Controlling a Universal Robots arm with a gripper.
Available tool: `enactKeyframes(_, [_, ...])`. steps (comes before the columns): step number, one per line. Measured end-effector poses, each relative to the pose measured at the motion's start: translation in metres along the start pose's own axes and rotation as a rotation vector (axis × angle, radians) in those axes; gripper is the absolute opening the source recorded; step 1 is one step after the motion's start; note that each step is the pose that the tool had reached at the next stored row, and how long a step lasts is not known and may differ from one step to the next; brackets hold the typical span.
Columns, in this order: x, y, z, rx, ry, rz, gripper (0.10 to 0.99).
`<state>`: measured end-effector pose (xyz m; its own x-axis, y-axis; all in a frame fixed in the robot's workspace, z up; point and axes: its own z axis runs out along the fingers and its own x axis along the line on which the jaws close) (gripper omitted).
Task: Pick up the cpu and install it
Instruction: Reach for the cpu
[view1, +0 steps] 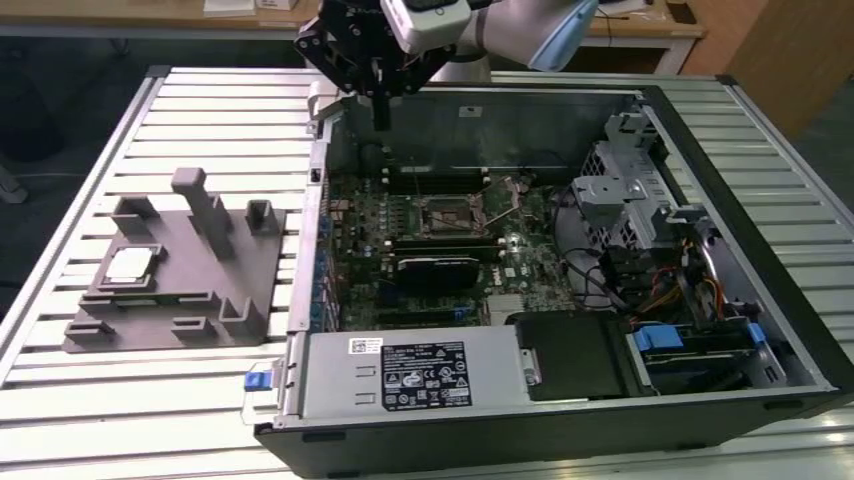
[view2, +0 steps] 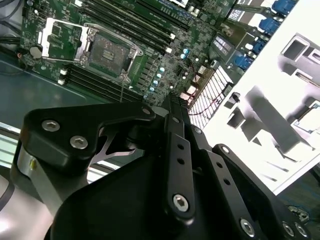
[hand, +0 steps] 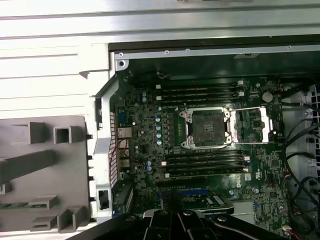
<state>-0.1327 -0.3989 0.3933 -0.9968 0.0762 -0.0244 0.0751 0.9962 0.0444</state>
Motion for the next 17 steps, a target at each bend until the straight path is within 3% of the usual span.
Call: enactKeyframes(17, [0.0229,-0.0017,-0.0003,0.000,0.0000,0.000,0.106])
